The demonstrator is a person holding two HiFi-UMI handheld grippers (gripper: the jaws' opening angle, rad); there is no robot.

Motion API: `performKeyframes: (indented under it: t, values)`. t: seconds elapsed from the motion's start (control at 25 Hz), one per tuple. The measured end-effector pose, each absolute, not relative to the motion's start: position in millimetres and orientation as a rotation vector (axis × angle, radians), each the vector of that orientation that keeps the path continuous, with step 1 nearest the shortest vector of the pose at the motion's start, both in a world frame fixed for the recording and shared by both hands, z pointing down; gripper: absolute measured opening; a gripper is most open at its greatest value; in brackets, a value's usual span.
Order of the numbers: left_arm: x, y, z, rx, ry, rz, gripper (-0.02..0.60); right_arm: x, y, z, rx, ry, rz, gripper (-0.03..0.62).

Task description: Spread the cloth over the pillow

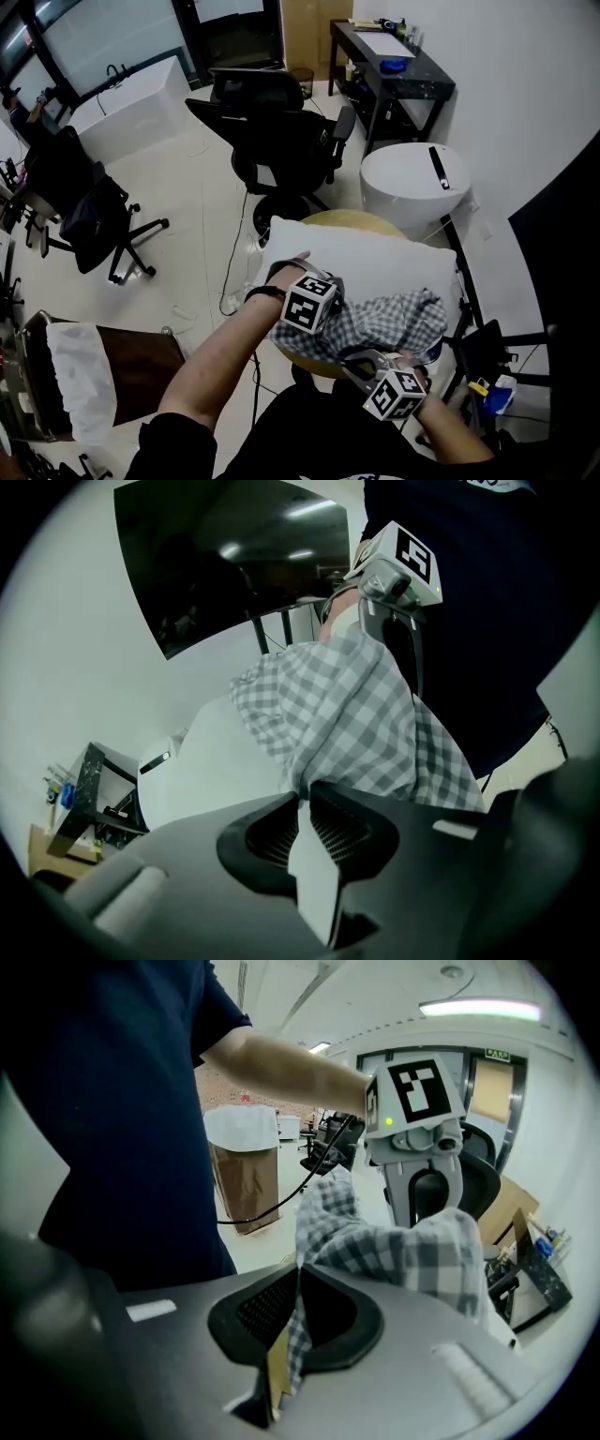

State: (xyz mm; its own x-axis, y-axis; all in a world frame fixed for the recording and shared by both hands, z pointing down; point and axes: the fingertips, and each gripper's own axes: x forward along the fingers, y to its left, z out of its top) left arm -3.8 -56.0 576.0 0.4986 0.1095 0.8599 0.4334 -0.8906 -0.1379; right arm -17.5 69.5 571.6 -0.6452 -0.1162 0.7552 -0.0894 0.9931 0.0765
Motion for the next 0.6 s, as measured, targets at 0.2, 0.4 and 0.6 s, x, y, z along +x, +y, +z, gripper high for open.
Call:
performKeyframes:
  t: [0.2, 0.4, 0.6]
  values:
    - [-17.5, -74.4, 564.3, -2.361, -0.281, -1.35, 0.002, -14.7, 67.0, 561.5, 0.133, -2.293, -0.047, 0.014]
    - [-52.6, -111.4, 538.9, -2.308, -0.065, -1.413, 0.002, -8.8, 44.0, 537.1, 0.199, -2.336, -0.083, 0.017]
    - [-82.3, -146.5, 513.0, -2.23, 0.125, -1.477, 0.002, -6.5, 17.5, 519.4, 0.216, -2.374, -0.14, 0.041]
